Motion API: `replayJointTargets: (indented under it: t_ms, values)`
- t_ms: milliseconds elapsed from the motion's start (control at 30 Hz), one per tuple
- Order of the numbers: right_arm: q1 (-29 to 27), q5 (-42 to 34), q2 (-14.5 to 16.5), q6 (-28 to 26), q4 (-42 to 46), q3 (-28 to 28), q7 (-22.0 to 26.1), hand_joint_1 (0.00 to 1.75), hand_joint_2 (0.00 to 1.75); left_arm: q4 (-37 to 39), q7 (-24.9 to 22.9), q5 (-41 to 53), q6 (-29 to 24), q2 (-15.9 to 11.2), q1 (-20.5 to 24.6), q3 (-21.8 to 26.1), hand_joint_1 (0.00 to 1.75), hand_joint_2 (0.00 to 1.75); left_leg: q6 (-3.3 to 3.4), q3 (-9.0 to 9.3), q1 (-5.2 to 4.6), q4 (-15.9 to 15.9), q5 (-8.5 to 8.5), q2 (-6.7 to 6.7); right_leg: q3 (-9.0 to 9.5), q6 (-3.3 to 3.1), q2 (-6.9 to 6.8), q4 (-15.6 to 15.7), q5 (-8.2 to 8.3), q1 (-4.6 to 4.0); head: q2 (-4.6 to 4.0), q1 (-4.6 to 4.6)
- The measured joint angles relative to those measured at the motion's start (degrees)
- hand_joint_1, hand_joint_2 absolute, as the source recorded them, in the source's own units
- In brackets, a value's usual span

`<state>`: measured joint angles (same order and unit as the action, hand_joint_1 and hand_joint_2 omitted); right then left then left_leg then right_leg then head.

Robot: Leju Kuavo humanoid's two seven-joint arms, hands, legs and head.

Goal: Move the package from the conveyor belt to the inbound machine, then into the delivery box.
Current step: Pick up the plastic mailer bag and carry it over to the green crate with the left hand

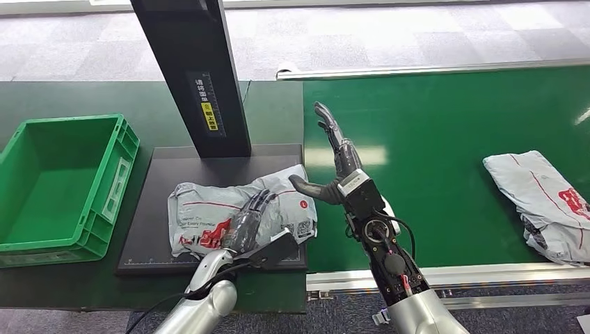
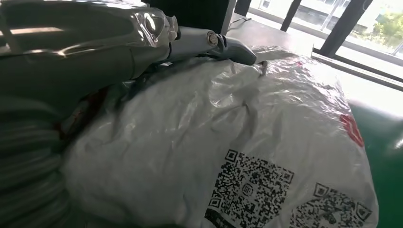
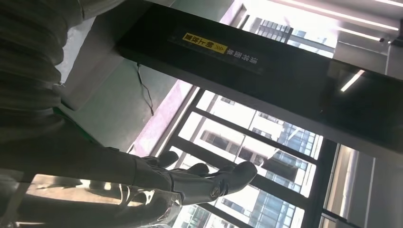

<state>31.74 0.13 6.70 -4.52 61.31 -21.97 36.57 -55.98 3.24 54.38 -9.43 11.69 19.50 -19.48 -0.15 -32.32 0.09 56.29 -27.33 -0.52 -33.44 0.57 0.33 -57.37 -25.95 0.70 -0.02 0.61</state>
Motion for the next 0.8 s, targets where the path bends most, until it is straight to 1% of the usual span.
replayJointTargets:
  t_ms: [200,233,367,433,800]
  values:
    - [0.0,0.56,-0.02,0.39,-0.01,1.59,0.32,0.0,1.75,1.42,-0.1,2.73,2.61,0.74,1.28,1.07,0.0,1.75,0.04,0.37,-0.01,-0.01,-0.03,-0.05,0.41,0.02,-0.04,0.02,-0.02,0.04,0.0,-0.02]
    - [0.0,0.61,-0.02,0.44,-0.02,1.8,0.41,0.0,1.75,1.43,-0.13,3.22,3.13,0.84,1.39,1.25,0.03,1.75,0.04,0.42,-0.01,-0.01,-0.03,-0.05,0.46,0.02,-0.04,0.02,-0.02,0.04,0.0,-0.02]
    - [-0.08,0.62,-0.1,0.38,0.0,2.46,0.8,0.0,1.75,1.53,0.15,4.42,4.4,1.08,1.58,1.51,1.72,1.75,0.04,0.58,-0.01,-0.01,-0.02,-0.05,0.59,0.02,-0.05,0.02,-0.01,0.04,0.0,-0.01]
    - [-0.33,0.63,-0.15,0.3,0.08,2.82,0.89,0.0,1.75,1.72,0.43,4.75,4.62,1.26,1.58,1.53,1.75,1.75,0.03,0.59,-0.01,-0.01,-0.02,-0.05,0.6,0.02,-0.05,0.02,-0.01,0.04,0.0,-0.01]
    - [-1.89,0.96,-0.24,0.23,1.16,3.72,0.92,0.0,1.75,1.84,0.96,5.07,3.99,1.8,1.8,2.25,1.75,1.75,0.03,0.58,-0.01,-0.01,-0.02,-0.05,0.59,0.02,-0.04,0.02,-0.01,0.04,0.0,0.0]
